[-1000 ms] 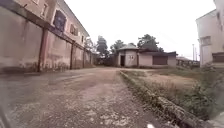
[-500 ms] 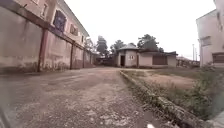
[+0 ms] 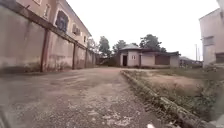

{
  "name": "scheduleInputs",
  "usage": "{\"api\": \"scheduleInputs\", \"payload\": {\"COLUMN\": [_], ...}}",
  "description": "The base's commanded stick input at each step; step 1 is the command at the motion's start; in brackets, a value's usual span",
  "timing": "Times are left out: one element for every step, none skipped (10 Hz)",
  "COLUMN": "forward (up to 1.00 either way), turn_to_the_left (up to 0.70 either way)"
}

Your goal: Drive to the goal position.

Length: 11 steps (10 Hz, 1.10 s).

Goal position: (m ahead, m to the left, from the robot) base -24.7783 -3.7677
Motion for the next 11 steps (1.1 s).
{"api": "scheduleInputs", "payload": {"forward": [0.00,0.00,0.00,0.00,0.00,0.00,0.00,0.00,0.00,0.00,0.00], "turn_to_the_left": [0.50,0.50,0.50,0.50,0.50,0.50,0.50,0.50,0.50,0.50,0.50]}}
